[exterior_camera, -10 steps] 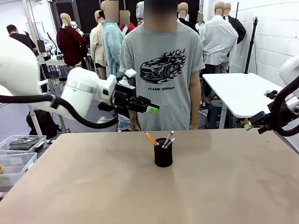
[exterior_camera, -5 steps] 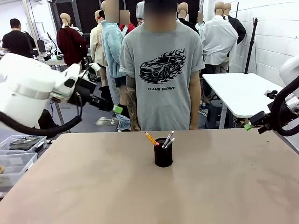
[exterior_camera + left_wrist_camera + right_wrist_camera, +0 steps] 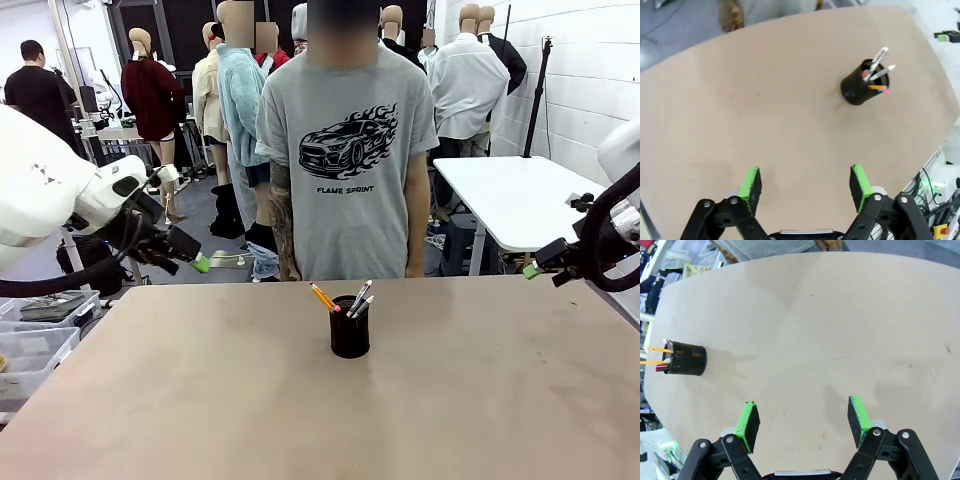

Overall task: Place the pens into the pen holder.
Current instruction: Pick up a writing instrument from the table and place it into the Pen holder.

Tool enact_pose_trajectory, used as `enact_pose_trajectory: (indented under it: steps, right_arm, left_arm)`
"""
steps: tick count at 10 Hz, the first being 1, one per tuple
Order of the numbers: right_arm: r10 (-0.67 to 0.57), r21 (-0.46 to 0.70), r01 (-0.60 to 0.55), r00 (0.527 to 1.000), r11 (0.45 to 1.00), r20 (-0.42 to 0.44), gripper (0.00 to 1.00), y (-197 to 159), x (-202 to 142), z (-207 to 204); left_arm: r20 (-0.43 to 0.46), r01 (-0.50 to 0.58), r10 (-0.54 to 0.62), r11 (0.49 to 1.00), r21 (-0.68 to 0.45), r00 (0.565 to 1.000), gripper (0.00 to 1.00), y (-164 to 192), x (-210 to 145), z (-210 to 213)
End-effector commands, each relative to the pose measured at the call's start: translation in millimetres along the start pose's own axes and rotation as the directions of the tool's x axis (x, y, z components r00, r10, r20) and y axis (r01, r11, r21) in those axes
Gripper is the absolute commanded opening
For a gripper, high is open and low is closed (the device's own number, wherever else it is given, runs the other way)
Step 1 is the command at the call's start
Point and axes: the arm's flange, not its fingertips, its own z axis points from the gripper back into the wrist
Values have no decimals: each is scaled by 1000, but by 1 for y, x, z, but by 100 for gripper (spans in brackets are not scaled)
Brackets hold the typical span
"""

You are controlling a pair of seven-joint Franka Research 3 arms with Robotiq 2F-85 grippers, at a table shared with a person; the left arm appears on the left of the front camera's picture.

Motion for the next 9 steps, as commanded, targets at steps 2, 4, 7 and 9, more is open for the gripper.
enact_pose_trajectory:
  steps: [2, 4, 7, 9]
  right_arm:
    - [17, -1, -17, 1000, 1000, -1, 88, -1, -1, 0]
    - [17, -1, -17, 1000, 1000, -1, 88, -1, -1, 0]
    - [17, -1, -17, 1000, 1000, -1, 88, -1, -1, 0]
    - [17, -1, -17, 1000, 1000, -1, 88, -1, -1, 0]
  left_arm:
    - [0, 0, 0, 1000, 0, 1000, 100, 0, 0, 0]
    - [0, 0, 0, 1000, 0, 1000, 100, 0, 0, 0]
    - [0, 0, 0, 1000, 0, 1000, 100, 0, 0, 0]
    - [0, 0, 0, 1000, 0, 1000, 100, 0, 0, 0]
